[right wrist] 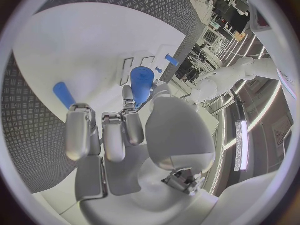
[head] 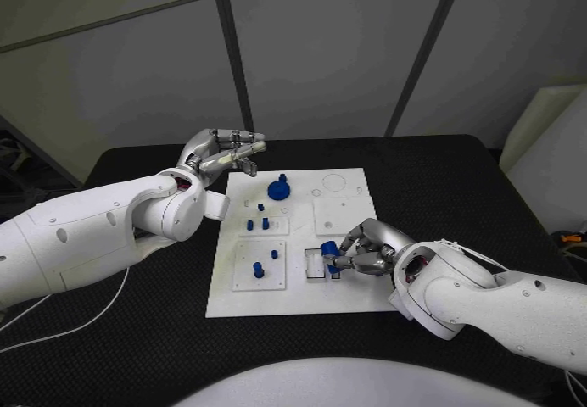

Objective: Assemble the parts on the task board

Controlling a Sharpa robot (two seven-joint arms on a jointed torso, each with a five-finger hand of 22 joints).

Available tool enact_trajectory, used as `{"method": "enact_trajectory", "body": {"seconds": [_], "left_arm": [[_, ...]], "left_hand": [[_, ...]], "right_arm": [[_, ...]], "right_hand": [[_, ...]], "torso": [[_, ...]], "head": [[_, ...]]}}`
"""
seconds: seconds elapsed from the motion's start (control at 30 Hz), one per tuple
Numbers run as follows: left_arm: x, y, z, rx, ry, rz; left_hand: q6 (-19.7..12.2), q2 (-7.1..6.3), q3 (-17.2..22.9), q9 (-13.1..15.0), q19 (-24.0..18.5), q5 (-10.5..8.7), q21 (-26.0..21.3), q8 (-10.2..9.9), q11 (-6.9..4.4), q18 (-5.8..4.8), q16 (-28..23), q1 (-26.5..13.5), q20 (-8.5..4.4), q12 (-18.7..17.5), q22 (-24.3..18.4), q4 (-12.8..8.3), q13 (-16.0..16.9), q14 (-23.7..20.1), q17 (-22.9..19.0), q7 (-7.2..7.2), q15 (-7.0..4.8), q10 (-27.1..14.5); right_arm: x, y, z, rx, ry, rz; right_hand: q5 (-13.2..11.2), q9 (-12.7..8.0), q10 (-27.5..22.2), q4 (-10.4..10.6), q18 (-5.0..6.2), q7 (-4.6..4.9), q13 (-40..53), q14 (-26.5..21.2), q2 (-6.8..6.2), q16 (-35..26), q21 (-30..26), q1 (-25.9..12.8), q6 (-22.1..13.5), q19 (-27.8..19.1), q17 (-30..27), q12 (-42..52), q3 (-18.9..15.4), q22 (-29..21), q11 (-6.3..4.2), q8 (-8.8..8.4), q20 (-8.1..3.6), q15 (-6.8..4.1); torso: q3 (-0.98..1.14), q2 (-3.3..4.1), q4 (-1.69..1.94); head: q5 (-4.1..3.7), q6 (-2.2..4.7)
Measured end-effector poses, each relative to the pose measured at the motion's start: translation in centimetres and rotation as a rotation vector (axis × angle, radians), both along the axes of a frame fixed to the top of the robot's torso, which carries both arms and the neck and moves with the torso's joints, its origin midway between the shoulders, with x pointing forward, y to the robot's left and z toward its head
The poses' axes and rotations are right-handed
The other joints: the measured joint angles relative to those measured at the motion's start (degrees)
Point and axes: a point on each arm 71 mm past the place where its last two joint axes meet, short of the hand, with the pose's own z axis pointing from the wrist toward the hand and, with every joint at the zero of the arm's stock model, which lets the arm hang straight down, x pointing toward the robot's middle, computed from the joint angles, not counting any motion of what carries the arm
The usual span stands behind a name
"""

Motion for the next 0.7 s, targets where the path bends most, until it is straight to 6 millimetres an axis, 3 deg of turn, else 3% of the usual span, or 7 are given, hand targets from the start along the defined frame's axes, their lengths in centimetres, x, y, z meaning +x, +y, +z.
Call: {"method": "enact_trajectory", "body": {"seconds": [0.47, 0.7], "left_arm": [[0.0, -0.1, 0.0, -0.001, 0.000, -0.003], [0.0, -0.2, 0.0, -0.002, 0.000, -0.003]], "left_hand": [[0.00, 0.00, 0.00, 0.00, 0.00, 0.00, 0.00, 0.00, 0.00, 0.00, 0.00, 0.00, 0.00, 0.01, -0.03, 0.00, 0.00, 0.00, -0.05, 0.00, 0.00, 0.00], [0.00, 0.00, 0.00, 0.00, 0.00, 0.00, 0.00, 0.00, 0.00, 0.00, 0.00, 0.00, 0.00, 0.01, -0.02, 0.00, 0.00, 0.00, -0.04, 0.00, 0.00, 0.00]], "right_arm": [[0.4, 1.5, -0.6, -0.005, 0.030, 0.036], [0.6, 1.7, -0.7, -0.011, 0.037, 0.042]], "right_hand": [[-0.27, 0.26, 0.00, 0.15, 0.01, -0.20, 0.00, 0.00, 0.36, -0.02, 0.00, -0.38, 0.21, 0.00, 0.00, 0.00, -0.15, 0.00, 0.00, 0.22, 0.00, 0.00], [-2.26, 1.00, 0.00, 0.14, 0.01, -0.21, 0.00, -0.13, 1.07, -0.02, 0.00, -2.20, 0.22, 0.00, -0.01, -0.40, -1.44, 0.00, 0.00, 0.46, 0.00, -0.12]], "torso": [[0.07, 0.01, -0.10], [0.05, 0.01, -0.10]], "head": [[0.30, -0.12], [0.42, -0.21]]}}
